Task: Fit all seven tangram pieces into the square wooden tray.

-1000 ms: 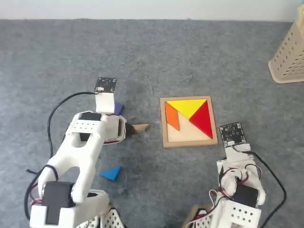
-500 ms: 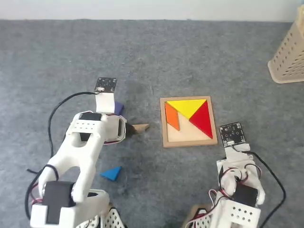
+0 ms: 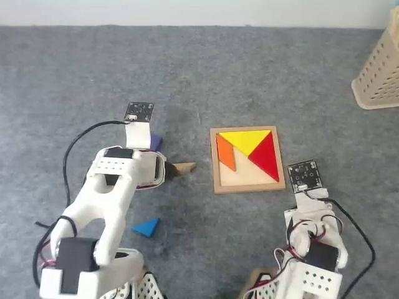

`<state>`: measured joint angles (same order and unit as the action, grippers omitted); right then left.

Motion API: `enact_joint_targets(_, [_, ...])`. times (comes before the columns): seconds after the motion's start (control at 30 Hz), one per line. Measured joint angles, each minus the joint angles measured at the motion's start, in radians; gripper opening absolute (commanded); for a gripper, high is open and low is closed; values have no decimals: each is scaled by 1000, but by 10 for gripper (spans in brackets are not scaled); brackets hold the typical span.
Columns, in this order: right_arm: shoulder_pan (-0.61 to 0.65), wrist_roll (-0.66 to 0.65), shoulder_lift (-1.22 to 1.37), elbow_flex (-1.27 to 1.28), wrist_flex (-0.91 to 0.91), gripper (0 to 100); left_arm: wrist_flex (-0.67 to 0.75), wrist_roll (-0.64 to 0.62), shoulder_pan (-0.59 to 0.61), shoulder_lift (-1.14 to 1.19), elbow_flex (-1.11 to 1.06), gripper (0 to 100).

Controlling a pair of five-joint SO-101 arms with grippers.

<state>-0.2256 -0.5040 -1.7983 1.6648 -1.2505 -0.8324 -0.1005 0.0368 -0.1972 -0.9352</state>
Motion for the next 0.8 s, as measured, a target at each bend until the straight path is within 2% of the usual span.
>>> enact_joint_targets(0.8, [0,0,0,0,0,8,18,0,0,0,-12,296])
